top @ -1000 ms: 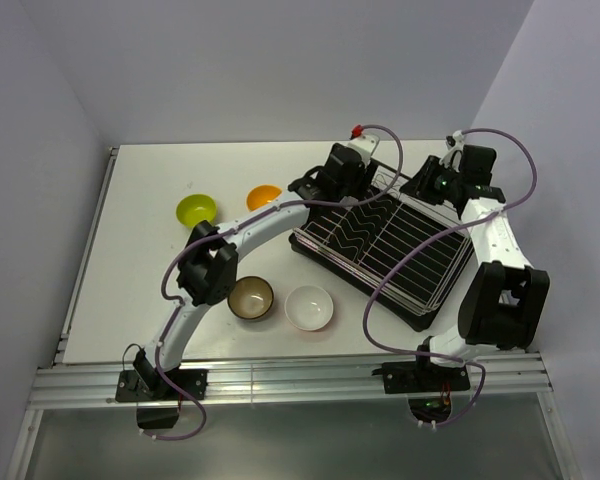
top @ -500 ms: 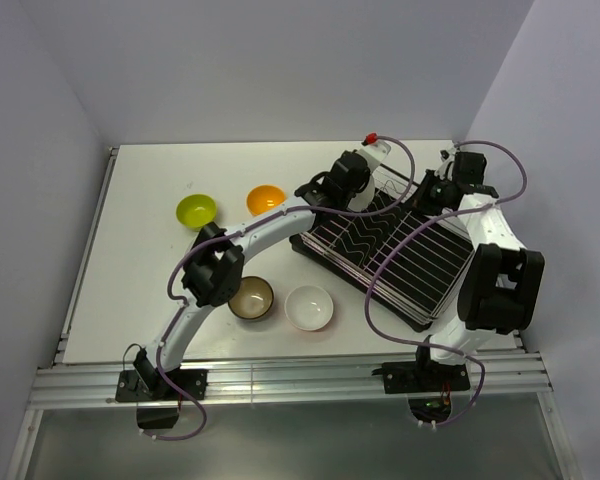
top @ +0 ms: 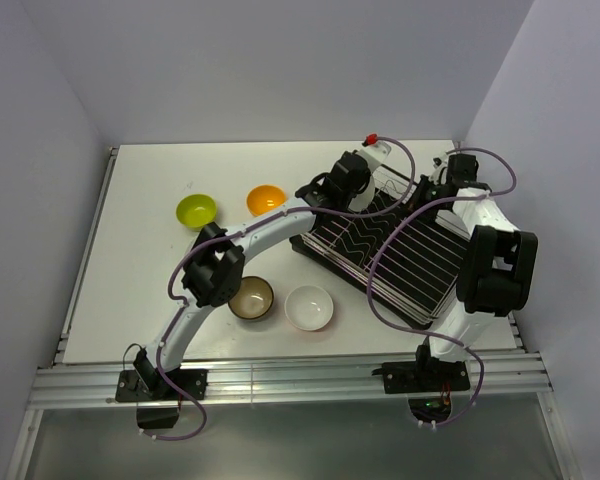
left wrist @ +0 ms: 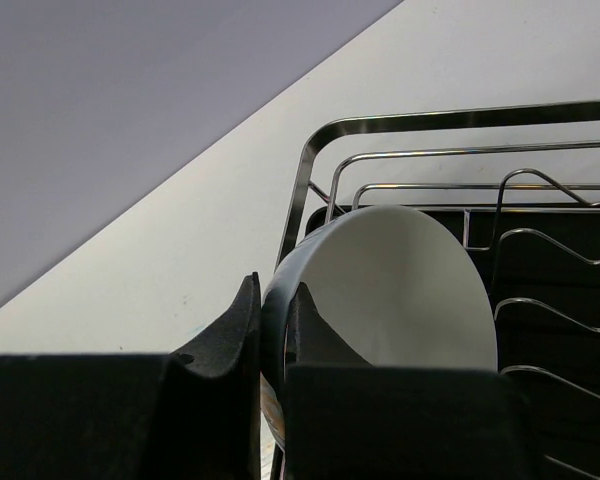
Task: Load the bowls into the dish rack
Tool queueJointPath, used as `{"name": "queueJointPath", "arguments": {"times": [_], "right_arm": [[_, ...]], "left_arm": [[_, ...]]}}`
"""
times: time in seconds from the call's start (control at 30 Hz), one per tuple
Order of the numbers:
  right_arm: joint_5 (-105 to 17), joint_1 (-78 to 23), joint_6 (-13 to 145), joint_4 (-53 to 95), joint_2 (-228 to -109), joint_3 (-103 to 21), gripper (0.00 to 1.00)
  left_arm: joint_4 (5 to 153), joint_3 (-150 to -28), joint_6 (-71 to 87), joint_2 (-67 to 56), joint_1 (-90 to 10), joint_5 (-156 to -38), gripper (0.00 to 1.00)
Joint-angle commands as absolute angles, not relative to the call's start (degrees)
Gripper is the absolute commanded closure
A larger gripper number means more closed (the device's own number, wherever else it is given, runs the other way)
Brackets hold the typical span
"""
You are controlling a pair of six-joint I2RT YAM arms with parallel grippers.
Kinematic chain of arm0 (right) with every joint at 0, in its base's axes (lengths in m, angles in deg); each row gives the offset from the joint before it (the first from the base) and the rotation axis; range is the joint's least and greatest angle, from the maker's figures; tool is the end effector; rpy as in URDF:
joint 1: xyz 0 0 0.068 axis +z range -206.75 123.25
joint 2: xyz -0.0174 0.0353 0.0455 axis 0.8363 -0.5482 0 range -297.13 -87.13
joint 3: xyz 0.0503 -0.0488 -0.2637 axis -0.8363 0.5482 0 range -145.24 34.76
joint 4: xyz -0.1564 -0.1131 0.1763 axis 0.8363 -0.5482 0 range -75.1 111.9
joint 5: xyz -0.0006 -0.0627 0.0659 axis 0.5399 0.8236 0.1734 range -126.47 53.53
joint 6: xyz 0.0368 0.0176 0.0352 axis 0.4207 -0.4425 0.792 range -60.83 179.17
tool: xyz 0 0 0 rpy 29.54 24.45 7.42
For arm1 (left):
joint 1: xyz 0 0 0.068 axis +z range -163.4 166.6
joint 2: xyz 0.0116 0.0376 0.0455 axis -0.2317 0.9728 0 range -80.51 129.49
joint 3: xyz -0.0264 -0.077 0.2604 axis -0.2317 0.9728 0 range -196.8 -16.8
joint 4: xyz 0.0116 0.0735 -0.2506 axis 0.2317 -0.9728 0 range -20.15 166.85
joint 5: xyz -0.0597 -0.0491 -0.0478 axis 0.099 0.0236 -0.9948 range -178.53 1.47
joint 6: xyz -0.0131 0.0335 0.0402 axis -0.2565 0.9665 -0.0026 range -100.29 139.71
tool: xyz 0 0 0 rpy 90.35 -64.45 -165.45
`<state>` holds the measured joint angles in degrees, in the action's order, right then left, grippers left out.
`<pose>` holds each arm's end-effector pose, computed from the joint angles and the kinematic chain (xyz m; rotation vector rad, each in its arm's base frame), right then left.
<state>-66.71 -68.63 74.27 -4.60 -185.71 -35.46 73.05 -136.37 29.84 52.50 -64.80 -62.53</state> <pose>0.3597 -0.0573 0.2254 0.3693 2.4437 0.6871 0.3575 -0.4228 0.2765 0.6633 1.7175 -0.0793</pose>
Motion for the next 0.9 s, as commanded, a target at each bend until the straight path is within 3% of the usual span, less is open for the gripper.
{"name": "queueJointPath", "arguments": {"times": [0.0,0.2,0.47,0.87], "right_arm": [[-66.4,-68.5,74.1,-2.4,-186.4,-38.7,1.00],[-66.4,-67.9,74.6,-2.2,-187.6,-40.1,1.00],[-66.5,-67.6,74.9,-2.0,-187.6,-39.9,1.00],[-67.1,-67.1,75.1,-1.7,-187.7,-40.0,1.00]], "left_arm": [[77.7,-135.7,23.8,50.2,-66.9,-67.2,1.00],[74.0,-135.9,20.2,48.8,-67.0,-73.5,0.96],[72.1,-136.3,15.0,48.3,-67.0,-80.8,0.73],[71.7,-136.4,11.0,48.8,-67.0,-88.0,0.75]]}}
